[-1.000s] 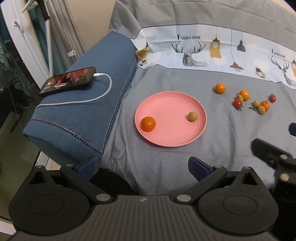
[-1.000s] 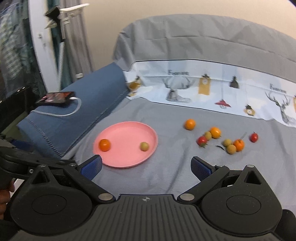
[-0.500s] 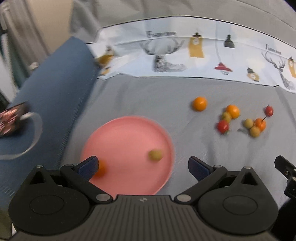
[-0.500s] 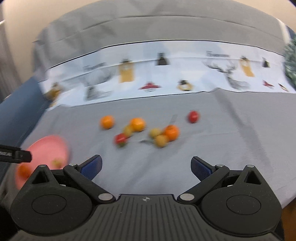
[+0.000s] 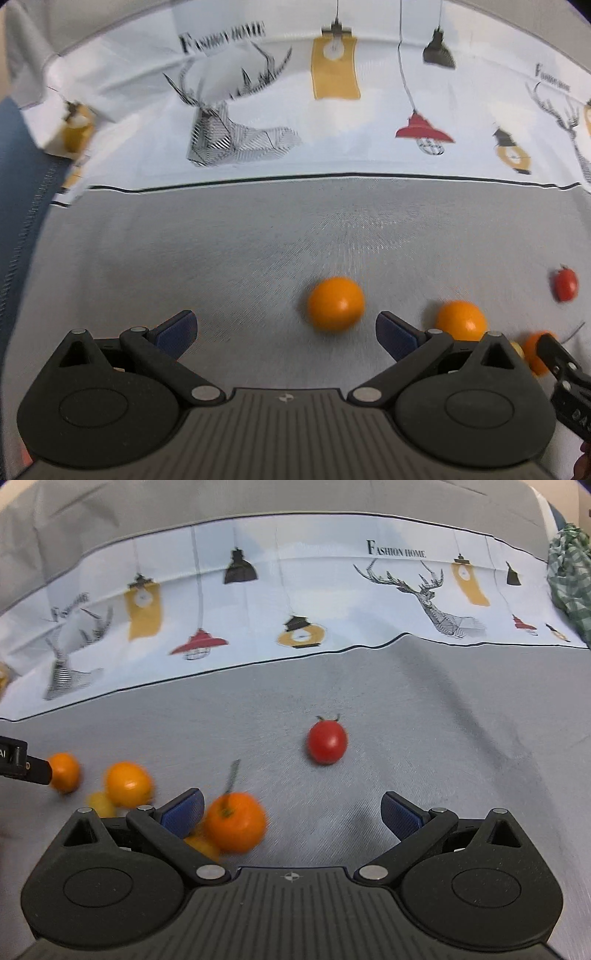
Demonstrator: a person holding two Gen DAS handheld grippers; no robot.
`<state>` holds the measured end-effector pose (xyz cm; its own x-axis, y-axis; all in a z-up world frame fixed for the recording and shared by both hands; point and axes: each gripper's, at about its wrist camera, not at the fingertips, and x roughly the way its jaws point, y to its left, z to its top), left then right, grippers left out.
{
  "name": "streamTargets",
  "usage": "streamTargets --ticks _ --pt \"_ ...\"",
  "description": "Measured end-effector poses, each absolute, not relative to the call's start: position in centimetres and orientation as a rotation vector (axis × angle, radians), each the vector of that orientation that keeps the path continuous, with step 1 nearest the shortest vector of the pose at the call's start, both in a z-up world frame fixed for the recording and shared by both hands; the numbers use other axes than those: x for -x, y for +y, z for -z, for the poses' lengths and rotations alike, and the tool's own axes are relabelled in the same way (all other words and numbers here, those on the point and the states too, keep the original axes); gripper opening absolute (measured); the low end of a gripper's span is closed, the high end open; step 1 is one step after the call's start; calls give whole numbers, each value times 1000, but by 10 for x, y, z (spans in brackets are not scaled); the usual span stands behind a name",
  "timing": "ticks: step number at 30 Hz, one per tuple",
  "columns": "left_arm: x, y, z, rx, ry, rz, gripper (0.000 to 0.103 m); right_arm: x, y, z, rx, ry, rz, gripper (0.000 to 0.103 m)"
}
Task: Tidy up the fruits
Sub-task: 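Grasp an orange with the left gripper while the right gripper grasps a stemmed tangerine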
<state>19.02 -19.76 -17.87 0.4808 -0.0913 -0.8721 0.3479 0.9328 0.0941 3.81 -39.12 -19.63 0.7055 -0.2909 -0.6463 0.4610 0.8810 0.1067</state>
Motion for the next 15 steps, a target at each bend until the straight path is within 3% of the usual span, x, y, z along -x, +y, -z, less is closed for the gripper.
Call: streamTargets --ticks 5,10,15 --pt "-214 -205 212 -320 1091 270 103 -34 -391 206 -271 626 363 102" --pt "-219 -200 214 -281 1084 287 103 -42 -368 218 -106 668 348 102" --pt "-222 -197 214 -271 1092 293 103 -40 -376 219 -141 643 380 102"
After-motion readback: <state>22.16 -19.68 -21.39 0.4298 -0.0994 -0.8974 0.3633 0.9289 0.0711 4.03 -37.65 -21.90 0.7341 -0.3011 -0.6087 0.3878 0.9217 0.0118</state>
